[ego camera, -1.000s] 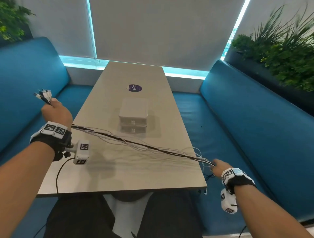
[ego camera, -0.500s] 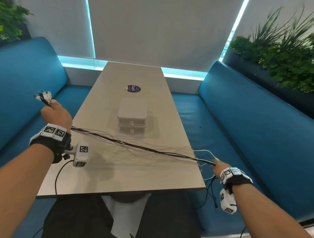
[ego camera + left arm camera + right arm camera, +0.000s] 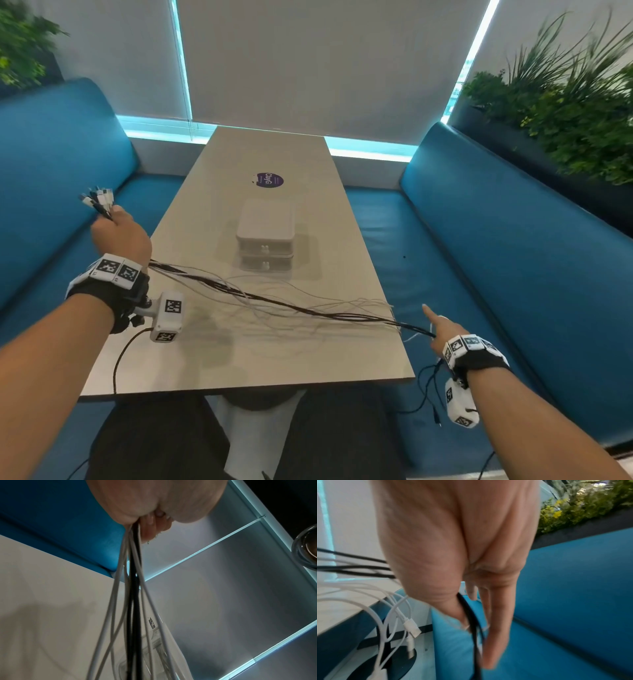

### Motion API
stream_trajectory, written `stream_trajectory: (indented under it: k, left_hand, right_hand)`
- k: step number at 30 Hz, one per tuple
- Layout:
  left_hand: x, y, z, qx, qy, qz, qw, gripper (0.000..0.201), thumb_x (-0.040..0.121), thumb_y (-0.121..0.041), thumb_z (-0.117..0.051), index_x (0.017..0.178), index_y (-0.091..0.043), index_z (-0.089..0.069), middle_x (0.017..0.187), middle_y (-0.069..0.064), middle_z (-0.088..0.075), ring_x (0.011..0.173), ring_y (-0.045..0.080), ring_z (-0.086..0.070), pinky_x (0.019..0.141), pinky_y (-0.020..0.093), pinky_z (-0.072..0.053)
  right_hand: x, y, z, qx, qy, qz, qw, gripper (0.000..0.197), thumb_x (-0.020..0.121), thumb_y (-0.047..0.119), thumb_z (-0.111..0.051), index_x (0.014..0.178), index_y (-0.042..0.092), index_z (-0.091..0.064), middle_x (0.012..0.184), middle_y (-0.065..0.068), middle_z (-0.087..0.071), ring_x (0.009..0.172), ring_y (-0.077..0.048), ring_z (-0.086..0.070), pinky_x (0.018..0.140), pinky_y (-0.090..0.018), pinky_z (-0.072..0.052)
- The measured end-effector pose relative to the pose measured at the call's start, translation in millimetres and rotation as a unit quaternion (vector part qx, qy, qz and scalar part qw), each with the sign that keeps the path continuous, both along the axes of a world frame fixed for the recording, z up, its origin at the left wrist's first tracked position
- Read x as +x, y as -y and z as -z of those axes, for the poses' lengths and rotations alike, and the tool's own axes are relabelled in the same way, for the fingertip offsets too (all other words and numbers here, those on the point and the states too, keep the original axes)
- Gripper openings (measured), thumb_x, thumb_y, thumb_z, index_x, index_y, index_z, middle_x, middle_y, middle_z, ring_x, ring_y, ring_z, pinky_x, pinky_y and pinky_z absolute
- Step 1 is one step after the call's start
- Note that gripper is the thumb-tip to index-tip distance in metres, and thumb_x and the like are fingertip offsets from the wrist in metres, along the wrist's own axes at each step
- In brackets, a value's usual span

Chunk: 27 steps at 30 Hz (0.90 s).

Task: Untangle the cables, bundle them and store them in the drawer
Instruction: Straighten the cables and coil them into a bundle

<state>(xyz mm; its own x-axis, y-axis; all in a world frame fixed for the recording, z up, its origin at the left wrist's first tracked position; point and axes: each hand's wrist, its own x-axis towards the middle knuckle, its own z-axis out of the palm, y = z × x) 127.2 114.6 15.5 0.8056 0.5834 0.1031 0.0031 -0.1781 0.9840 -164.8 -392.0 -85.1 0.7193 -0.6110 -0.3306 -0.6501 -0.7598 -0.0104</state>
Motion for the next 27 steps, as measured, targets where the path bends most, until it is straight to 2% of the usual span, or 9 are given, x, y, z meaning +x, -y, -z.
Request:
stream_trajectory:
  k: [2, 5, 11, 13, 15, 17, 22, 24, 27]
  left_hand:
    - [-2, 1, 0, 0.005, 0.003, 0.005, 1.000, 0.052, 0.101, -0.039, -0.037, 0.114, 0.004, -0.063, 0.114, 0.025, -0.067, 0.101, 0.041, -0.061, 0.082, 0.044, -0.046]
    - [-4, 0, -2, 0.010, 0.010, 0.007, 1.000, 0.053, 0.100, -0.040, -0.037, 0.113, 0.004, -0.063, 0.112, 0.025, -0.067, 0.100, 0.043, -0.062, 0.082, 0.045, -0.047]
    - [-14, 3, -8, 0.002, 0.006, 0.010, 1.000, 0.053, 0.100, -0.041, -0.037, 0.112, 0.003, -0.064, 0.112, 0.024, -0.067, 0.099, 0.042, -0.062, 0.083, 0.045, -0.048]
    - [-16, 6, -7, -0.003, 0.007, 0.015, 1.000, 0.054, 0.099, -0.042, -0.037, 0.109, 0.004, -0.064, 0.109, 0.026, -0.067, 0.096, 0.043, -0.063, 0.080, 0.046, -0.048]
    - [-16, 9, -6, -0.007, 0.005, 0.019, 1.000, 0.057, 0.097, -0.045, -0.036, 0.107, 0.004, -0.063, 0.108, 0.027, -0.067, 0.095, 0.045, -0.063, 0.080, 0.049, -0.049]
    - [-19, 13, -8, -0.005, -0.001, 0.025, 1.000, 0.058, 0.097, -0.046, -0.036, 0.108, 0.004, -0.063, 0.108, 0.029, -0.066, 0.096, 0.046, -0.062, 0.079, 0.050, -0.049]
    - [-25, 22, -18, -0.016, 0.012, 0.047, 0.999, 0.052, 0.101, -0.040, -0.037, 0.109, 0.005, -0.062, 0.109, 0.029, -0.066, 0.096, 0.045, -0.061, 0.074, 0.044, -0.046]
    - [-26, 26, -22, -0.019, 0.018, 0.055, 0.998, 0.052, 0.102, -0.039, -0.037, 0.108, 0.007, -0.060, 0.110, 0.031, -0.064, 0.097, 0.047, -0.060, 0.070, 0.045, -0.044]
    - [-29, 32, -26, -0.024, 0.013, 0.062, 0.998, 0.051, 0.102, -0.039, -0.037, 0.110, 0.006, -0.060, 0.113, 0.030, -0.064, 0.101, 0.047, -0.060, 0.077, 0.049, -0.048]
  right_hand:
    - [1, 2, 1, -0.003, 0.012, 0.043, 0.999, 0.104, 0.080, 0.025, -0.074, 0.156, 0.022, -0.004, 0.134, -0.011, -0.052, 0.105, -0.028, -0.062, 0.079, -0.033, -0.052]
    - [2, 2, 3, -0.012, 0.020, 0.074, 0.997, 0.089, 0.070, 0.034, -0.083, 0.136, 0.007, -0.032, 0.126, -0.015, -0.056, 0.108, -0.031, -0.061, 0.081, -0.034, -0.052]
    - [3, 2, 4, -0.023, 0.107, 0.057, 0.992, 0.083, 0.083, 0.046, -0.070, 0.148, 0.030, -0.022, 0.121, -0.016, -0.062, 0.099, -0.034, -0.065, 0.078, -0.035, -0.053]
    - [4, 0, 1, -0.023, 0.088, 0.043, 0.995, 0.050, 0.091, 0.044, -0.059, 0.136, 0.035, -0.040, 0.111, -0.012, -0.065, 0.088, -0.030, -0.067, 0.076, -0.036, -0.057]
    - [9, -4, -3, -0.020, 0.063, 0.034, 0.997, 0.024, 0.095, 0.040, -0.051, 0.112, 0.025, -0.060, 0.094, -0.007, -0.066, 0.079, -0.026, -0.067, 0.070, -0.033, -0.056]
    - [12, -9, -8, -0.015, 0.043, 0.031, 0.999, 0.024, 0.093, 0.039, -0.052, 0.094, 0.019, -0.065, 0.084, -0.005, -0.066, 0.074, -0.024, -0.066, 0.067, -0.030, -0.053]
    - [16, -18, -18, 0.006, -0.014, 0.009, 1.000, 0.018, 0.084, 0.039, -0.061, 0.080, 0.021, -0.061, 0.072, 0.003, -0.060, 0.074, -0.019, -0.062, 0.052, -0.023, -0.040]
    - [18, -17, -20, -0.012, -0.002, 0.025, 1.000, 0.027, 0.085, 0.049, -0.057, 0.077, 0.023, -0.059, 0.072, 0.004, -0.060, 0.071, -0.017, -0.061, 0.058, -0.023, -0.043]
    - [19, -15, -21, -0.066, -0.014, 0.056, 0.996, 0.047, 0.088, 0.063, -0.042, 0.084, 0.020, -0.060, 0.092, -0.001, -0.068, 0.094, -0.024, -0.062, 0.090, -0.038, -0.039]
